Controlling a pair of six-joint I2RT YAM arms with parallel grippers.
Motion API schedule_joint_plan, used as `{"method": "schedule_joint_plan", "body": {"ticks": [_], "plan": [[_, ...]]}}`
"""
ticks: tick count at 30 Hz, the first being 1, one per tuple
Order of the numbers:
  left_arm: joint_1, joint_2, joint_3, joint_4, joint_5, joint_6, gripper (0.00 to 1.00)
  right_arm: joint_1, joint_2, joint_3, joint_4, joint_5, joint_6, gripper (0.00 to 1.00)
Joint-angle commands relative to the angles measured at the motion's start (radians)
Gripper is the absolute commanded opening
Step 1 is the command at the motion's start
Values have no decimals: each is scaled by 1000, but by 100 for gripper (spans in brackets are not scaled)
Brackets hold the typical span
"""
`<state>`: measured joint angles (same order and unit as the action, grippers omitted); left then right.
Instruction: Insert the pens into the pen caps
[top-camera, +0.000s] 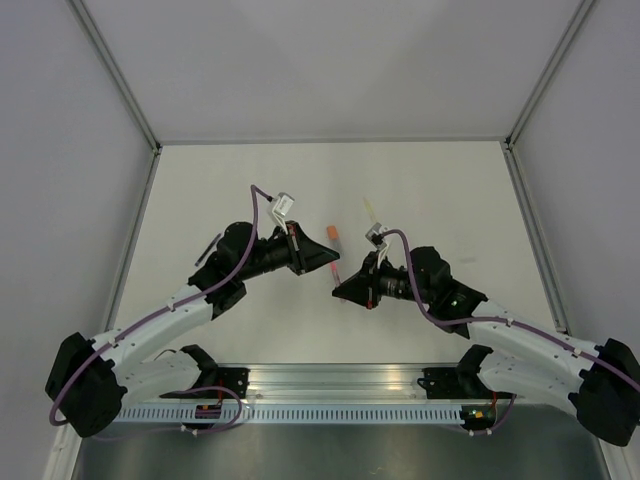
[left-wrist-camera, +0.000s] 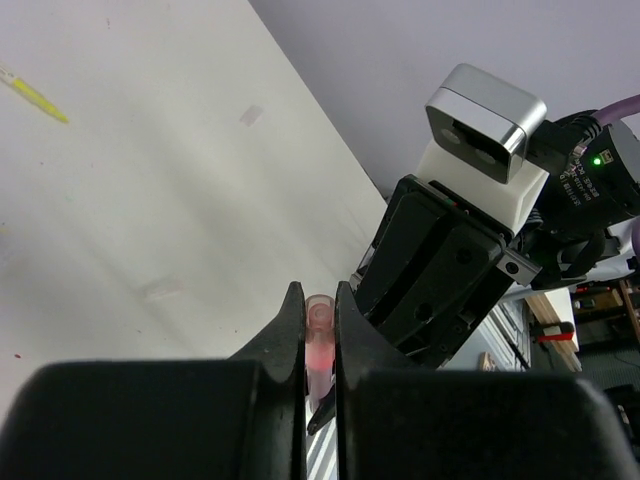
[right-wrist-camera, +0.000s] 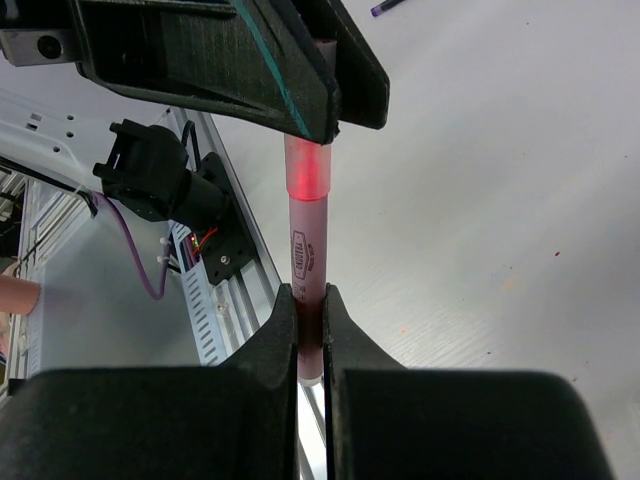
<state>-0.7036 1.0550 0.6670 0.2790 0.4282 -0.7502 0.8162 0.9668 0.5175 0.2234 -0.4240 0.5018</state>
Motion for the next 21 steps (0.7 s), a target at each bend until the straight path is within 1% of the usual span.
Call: {"method": "schedule_joint_plan", "body": {"ticks": [1,4,7,10,13,18,21], "plan": [[-4,7,-29,69,84,-17,2,6,21,73,48,36,-2,0],[-4,-13,-64,78,112,-26,2,5,39,125,30,98,3,0],[-4,-41,-108,100,124,-41,2,5,46,156,79,148,29,0],[-4,-61,-153,120,121,-72,2,5,58,222,94,189,34,0],[-4,-62,-187,138,124,-104,2,6,67,286,103,234,3,0],[-4,-29,-250,252,162,-181,2,3,91,369,96,278,-88,0],[-11,-15,-264,267,153,-187,2,-3,130,417,74,294,-124,0]]}}
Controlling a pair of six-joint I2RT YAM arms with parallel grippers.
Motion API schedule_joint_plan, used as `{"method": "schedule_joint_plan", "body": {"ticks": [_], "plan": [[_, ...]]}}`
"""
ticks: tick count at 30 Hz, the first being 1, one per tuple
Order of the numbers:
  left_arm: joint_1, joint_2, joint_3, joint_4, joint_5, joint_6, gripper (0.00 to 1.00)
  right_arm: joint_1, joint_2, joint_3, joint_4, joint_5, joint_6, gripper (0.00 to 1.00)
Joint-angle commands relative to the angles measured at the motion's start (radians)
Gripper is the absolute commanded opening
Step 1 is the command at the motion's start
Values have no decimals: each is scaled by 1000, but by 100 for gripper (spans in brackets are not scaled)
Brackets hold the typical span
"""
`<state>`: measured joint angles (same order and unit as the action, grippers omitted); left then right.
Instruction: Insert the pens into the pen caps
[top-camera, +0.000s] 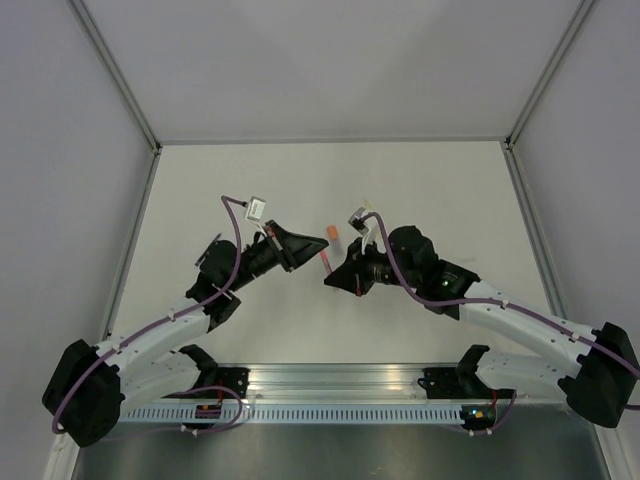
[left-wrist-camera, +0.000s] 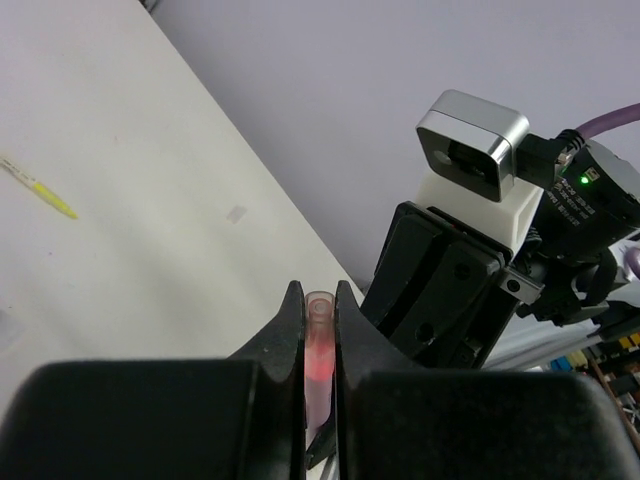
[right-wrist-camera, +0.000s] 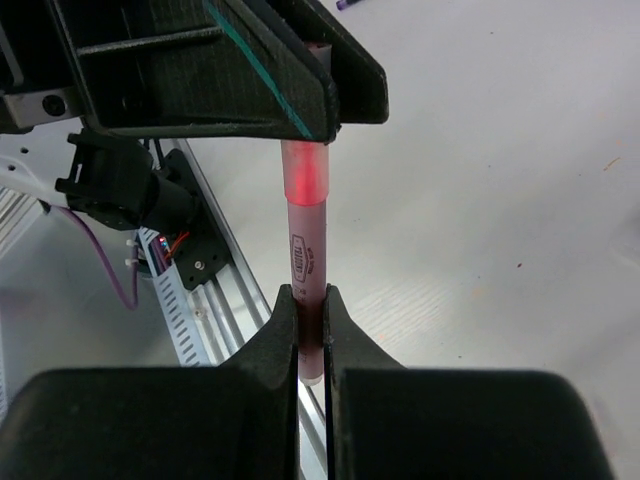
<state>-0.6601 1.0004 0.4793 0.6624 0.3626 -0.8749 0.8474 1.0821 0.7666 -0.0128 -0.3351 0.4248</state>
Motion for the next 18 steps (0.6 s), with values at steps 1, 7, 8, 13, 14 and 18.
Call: {"method": "schedule_joint_plan", "body": {"ticks": [1,7,8,13,14,18], "plan": [[-58,47,-79,-125,211,-55,2,-36,24,178,307,206,-55,0],[-64,98,-97,-89,200,-45,2,-71,84,234,309,183,-109,0],[-64,107,-99,-77,208,-45,2,-82,88,235,318,185,-118,0],[-64,104,-130,29,262,-53,2,-204,104,173,510,-23,-14,0],[-64,103,-137,48,268,-64,2,-234,99,154,554,-50,5,0],[-65,112,-160,135,305,-88,2,-257,140,157,642,-162,52,0]]}}
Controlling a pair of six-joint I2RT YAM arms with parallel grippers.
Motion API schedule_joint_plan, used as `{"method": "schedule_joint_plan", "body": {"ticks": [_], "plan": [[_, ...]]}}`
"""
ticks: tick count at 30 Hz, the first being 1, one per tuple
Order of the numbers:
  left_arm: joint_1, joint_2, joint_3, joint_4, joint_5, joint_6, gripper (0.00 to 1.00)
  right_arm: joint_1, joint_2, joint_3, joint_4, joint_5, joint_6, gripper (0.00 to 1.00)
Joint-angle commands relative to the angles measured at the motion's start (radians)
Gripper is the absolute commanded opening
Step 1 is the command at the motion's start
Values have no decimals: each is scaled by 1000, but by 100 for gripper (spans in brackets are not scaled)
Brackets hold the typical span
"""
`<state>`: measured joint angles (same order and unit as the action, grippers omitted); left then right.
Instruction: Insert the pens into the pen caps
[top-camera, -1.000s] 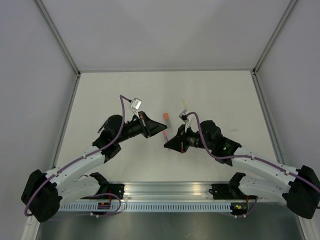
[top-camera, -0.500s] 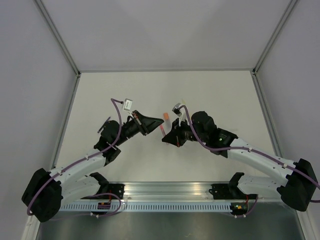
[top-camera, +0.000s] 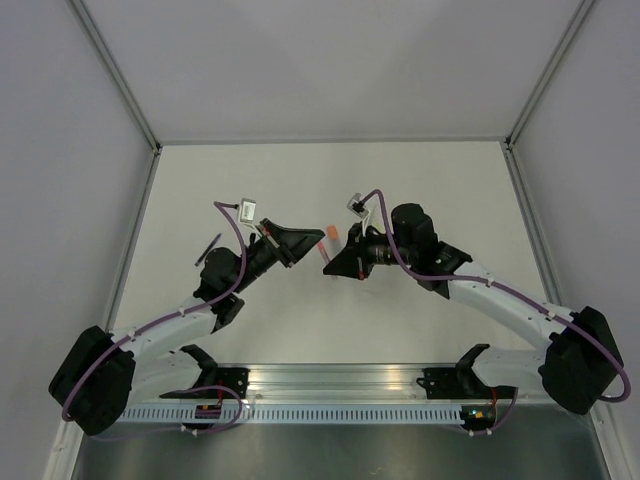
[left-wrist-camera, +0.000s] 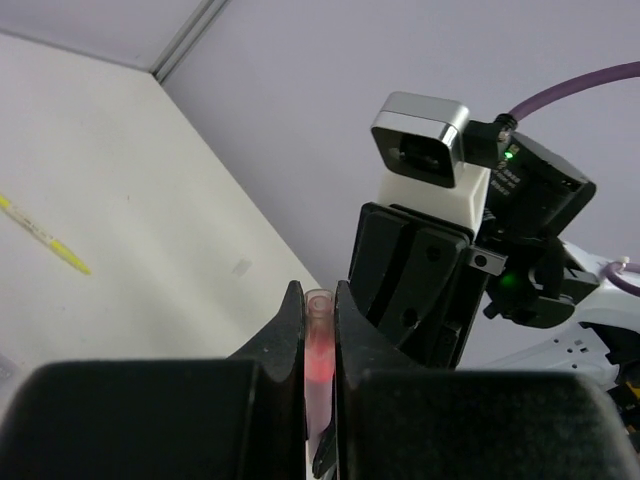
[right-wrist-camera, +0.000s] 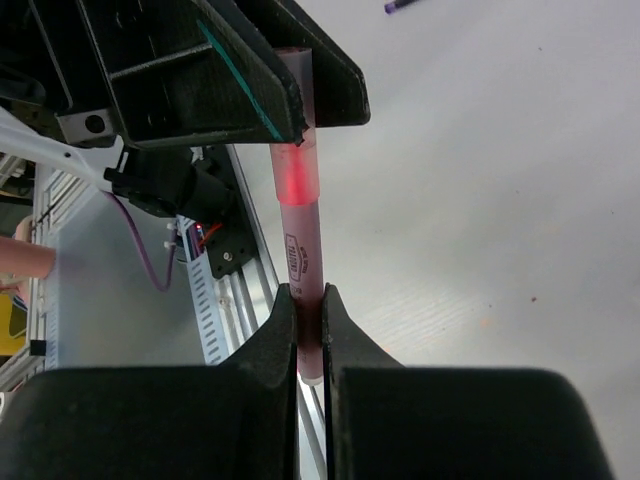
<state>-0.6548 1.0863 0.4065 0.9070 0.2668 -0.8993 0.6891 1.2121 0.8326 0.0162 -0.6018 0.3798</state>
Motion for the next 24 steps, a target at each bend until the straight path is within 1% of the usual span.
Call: {"method": "schedule_joint_plan", "body": {"ticks": [1,2,5,9,14,17,18,20,21,22,24], "plan": [[-74,27,-86,-106,405,-59,2,-99,26,111,626,82,100,0],[-74,27,-84,-106,407,-58,2,-99,56,118,634,45,119,0],[-74,30,-83,-88,413,-58,2,-99,86,132,634,27,122,0],[-75,30,-83,-53,431,-61,2,-99,133,125,682,-68,143,0],[-74,26,-98,-22,460,-93,2,-102,106,126,613,-56,82,0],[-75,9,-97,-74,433,-84,2,-100,90,169,498,3,21,0],[-75,4,-95,-118,410,-73,2,-100,84,190,434,66,5,0],[-75,-9,-90,-166,384,-63,2,-100,73,209,384,117,-38,0],[-75,-14,-86,-190,368,-55,2,-100,75,233,323,143,-53,0],[-75,-20,-80,-248,342,-37,2,-100,75,244,299,169,-79,0],[-75,-35,-60,-313,307,-17,2,-102,84,275,243,197,-100,0]]}}
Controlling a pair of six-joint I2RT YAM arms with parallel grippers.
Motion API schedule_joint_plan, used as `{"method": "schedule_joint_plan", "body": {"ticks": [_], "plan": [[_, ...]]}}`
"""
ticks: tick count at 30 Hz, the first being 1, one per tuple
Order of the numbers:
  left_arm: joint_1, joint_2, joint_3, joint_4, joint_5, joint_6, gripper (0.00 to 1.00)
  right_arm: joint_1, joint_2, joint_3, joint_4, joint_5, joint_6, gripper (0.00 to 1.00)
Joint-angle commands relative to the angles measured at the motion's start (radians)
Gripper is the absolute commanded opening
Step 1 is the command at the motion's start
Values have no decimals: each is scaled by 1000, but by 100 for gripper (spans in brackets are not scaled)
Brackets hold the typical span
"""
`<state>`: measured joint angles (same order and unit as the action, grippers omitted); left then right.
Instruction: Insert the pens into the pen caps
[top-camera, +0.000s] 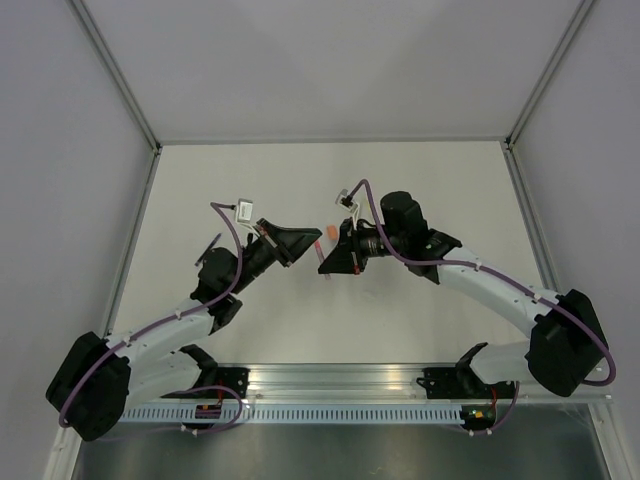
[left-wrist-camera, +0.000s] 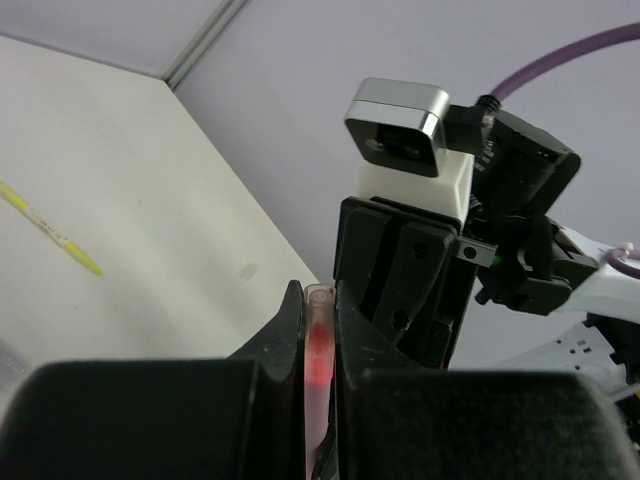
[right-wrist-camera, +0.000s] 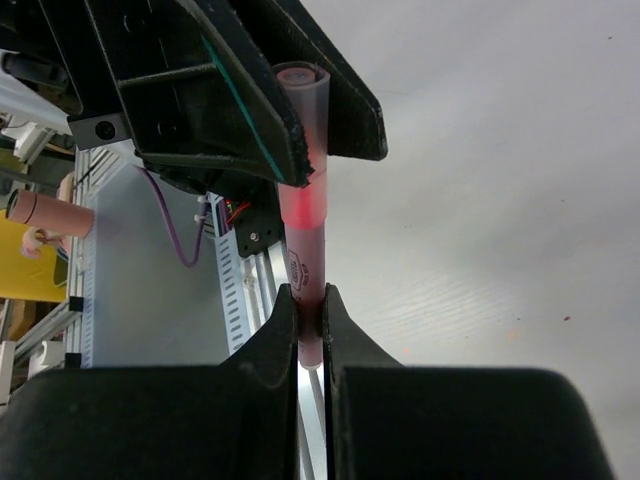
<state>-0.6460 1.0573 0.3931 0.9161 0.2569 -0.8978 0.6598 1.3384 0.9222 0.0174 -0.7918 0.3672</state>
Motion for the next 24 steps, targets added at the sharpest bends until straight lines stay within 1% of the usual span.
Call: {"method": "schedule_joint_plan", "body": {"ticks": [1,8,12,14,17,18,20,21,22,24], "plan": [[-84,-10,-42,-370,285,-6,2,-71,-35,190,234,393,-94,0],[-86,-14,10,-503,183,7,2,-69,5,214,170,456,-137,0],[-86,0,44,-548,133,-3,2,-69,7,196,155,471,-146,0],[-86,20,61,-549,134,-24,2,-69,10,191,141,483,-149,0],[-86,44,93,-571,131,-39,2,-69,15,188,119,471,-155,0],[-87,47,101,-589,108,-38,2,-69,16,188,115,445,-155,0],[-86,55,127,-615,79,-36,2,-69,16,187,101,425,-148,8],[-84,56,157,-656,47,-29,2,-69,13,187,96,411,-143,13],[-84,59,179,-687,26,-21,2,-69,10,184,90,411,-136,27],[-78,63,219,-753,-40,-4,2,-69,4,179,58,420,-126,35]]}}
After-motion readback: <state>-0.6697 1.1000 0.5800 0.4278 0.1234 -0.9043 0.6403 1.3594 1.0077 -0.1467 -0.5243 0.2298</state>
